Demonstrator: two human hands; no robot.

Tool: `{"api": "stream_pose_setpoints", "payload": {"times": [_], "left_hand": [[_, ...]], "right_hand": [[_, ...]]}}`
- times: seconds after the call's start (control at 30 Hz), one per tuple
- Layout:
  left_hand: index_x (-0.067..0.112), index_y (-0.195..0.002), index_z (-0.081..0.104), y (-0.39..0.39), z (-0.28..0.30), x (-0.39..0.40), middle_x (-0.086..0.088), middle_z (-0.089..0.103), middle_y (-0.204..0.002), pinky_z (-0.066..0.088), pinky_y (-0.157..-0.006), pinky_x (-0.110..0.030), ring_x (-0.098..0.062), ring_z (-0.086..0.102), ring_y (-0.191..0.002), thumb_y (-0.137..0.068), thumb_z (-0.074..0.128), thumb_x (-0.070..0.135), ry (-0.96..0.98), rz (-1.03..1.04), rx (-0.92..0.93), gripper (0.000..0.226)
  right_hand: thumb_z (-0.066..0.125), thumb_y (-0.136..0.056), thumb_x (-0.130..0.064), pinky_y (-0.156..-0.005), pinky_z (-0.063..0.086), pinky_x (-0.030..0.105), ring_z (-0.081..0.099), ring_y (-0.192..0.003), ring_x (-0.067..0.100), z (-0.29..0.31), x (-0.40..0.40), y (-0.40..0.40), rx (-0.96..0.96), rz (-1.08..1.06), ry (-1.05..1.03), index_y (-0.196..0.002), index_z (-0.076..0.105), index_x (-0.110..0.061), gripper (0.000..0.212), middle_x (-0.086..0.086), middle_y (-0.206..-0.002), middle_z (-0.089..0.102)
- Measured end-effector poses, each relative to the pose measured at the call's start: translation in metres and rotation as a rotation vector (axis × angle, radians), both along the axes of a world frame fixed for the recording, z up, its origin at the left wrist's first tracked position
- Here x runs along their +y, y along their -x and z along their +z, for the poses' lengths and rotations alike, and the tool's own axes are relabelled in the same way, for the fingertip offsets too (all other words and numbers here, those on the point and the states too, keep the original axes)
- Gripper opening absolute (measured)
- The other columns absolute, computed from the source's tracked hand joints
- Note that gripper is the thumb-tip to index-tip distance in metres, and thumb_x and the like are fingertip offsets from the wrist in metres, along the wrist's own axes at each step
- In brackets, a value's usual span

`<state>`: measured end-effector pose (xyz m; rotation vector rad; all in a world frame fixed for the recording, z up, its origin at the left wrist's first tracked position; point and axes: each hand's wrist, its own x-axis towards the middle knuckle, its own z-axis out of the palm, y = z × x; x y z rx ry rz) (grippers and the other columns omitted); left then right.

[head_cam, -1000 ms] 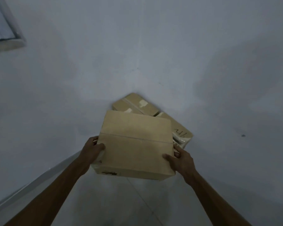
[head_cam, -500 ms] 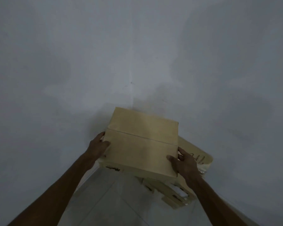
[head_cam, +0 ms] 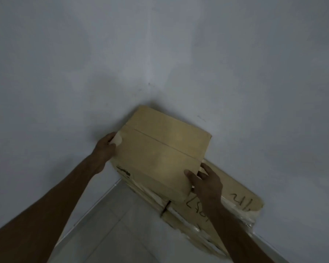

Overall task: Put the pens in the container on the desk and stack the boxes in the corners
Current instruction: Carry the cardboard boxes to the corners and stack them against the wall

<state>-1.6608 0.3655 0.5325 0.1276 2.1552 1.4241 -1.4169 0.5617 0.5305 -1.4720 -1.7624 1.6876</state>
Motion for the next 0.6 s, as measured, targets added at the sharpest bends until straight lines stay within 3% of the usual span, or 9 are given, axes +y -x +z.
{"api": "stream_pose_setpoints", "payload": {"times": [0.1,0.2,0.3,0.47,0.6], "left_hand": [[0.008,-0.147,0.039,0.014,-0.008,0.004,-0.010,0.042,-0.148,0.035,-0.105,-0.031,-0.026,0.042,-0.134,-0.097,0.038,-0.007,0.002,0.070,-0.013,0.052],[0.012,-0.143,0.045,0.004,-0.014,0.012,-0.011,0.047,-0.142,0.043,-0.102,-0.033,-0.029,0.049,-0.127,-0.097,0.053,0.012,0.044,0.365,-0.026,0.046],[-0.002,-0.132,0.052,-0.003,-0.023,0.015,-0.024,0.058,-0.130,0.049,-0.099,-0.047,-0.039,0.057,-0.116,-0.092,0.062,0.036,0.097,0.573,-0.166,0.056],[-0.004,-0.130,0.053,-0.002,-0.021,0.016,-0.022,0.059,-0.128,0.047,-0.102,-0.048,-0.039,0.057,-0.116,-0.099,0.052,0.025,-0.031,0.502,-0.167,0.043],[-0.009,-0.129,0.049,-0.002,-0.021,0.013,-0.025,0.057,-0.128,0.047,-0.102,-0.050,-0.039,0.057,-0.116,-0.100,0.050,0.024,-0.012,0.457,-0.163,0.044]], "right_hand": [[0.084,-0.075,-0.027,-0.080,0.060,0.046,0.070,-0.095,0.013,-0.001,-0.013,0.008,-0.001,-0.044,-0.054,-0.125,0.063,-0.025,0.054,-0.003,-0.103,0.073],[0.078,-0.082,-0.025,-0.081,0.059,0.043,0.069,-0.095,0.010,0.001,-0.017,0.012,-0.019,0.002,-0.093,-0.120,0.066,-0.025,0.040,-0.005,-0.106,0.074],[0.075,-0.084,-0.026,-0.083,0.058,0.045,0.069,-0.095,0.011,0.001,-0.016,0.016,-0.063,0.055,-0.115,-0.118,0.066,-0.027,0.036,-0.006,-0.104,0.074],[0.078,-0.081,-0.029,-0.084,0.057,0.049,0.067,-0.104,0.020,-0.002,-0.017,0.018,-0.083,0.033,-0.112,-0.128,0.059,-0.022,0.051,0.002,-0.113,0.071],[0.078,-0.081,-0.032,-0.085,0.056,0.052,0.065,-0.106,0.025,-0.008,-0.022,0.016,-0.114,0.025,-0.119,-0.131,0.055,-0.017,0.057,0.007,-0.117,0.068]]}}
